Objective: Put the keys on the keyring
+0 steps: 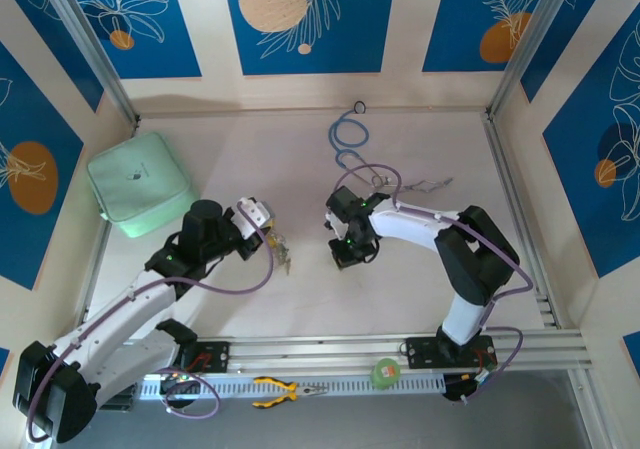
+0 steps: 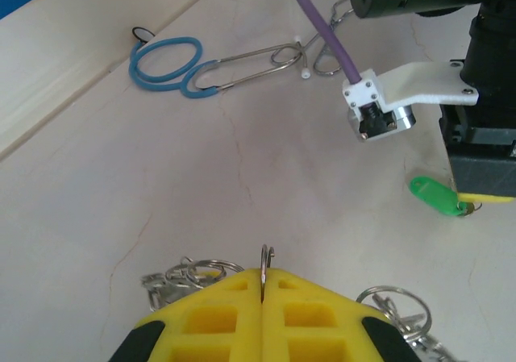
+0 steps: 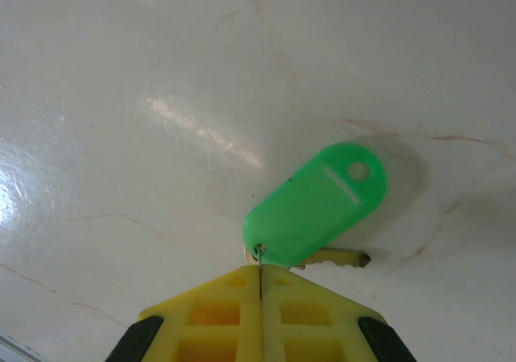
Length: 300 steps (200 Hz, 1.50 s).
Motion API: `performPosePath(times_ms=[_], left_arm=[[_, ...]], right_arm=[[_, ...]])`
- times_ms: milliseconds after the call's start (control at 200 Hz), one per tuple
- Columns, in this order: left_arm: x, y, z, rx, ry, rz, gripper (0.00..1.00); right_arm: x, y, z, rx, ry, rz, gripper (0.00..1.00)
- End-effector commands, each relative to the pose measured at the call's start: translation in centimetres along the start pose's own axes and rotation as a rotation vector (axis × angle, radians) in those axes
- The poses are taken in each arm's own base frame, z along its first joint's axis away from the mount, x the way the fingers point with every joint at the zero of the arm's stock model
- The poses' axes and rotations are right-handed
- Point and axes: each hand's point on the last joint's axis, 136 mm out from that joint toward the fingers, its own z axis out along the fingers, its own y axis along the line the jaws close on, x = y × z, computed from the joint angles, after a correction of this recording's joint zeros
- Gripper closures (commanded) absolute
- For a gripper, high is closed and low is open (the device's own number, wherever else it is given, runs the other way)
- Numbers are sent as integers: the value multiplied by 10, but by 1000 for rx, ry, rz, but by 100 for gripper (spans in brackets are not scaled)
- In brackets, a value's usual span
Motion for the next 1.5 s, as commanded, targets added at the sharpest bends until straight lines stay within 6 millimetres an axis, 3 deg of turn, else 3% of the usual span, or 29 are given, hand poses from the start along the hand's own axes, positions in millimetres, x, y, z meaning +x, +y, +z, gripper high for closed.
performPosePath(times_ms=[0, 105, 280, 405, 1495], left_arm=[[-9, -2, -2, 4, -38, 31, 100], [-8, -2, -2, 6, -33, 29, 100], [-9, -3, -2, 10, -32, 26, 100], [-8, -3, -1, 12, -27, 27, 100], [-7, 0, -1, -5, -17, 37, 100]], right_arm=[[-9, 13, -1, -35, -8, 1, 100], [-9, 16, 2, -22, 1, -15, 100], [-7, 16, 6, -6, 12, -20, 81], [-7, 18, 6, -6, 13, -24, 77], [-5, 21, 10, -5, 39, -17, 85]])
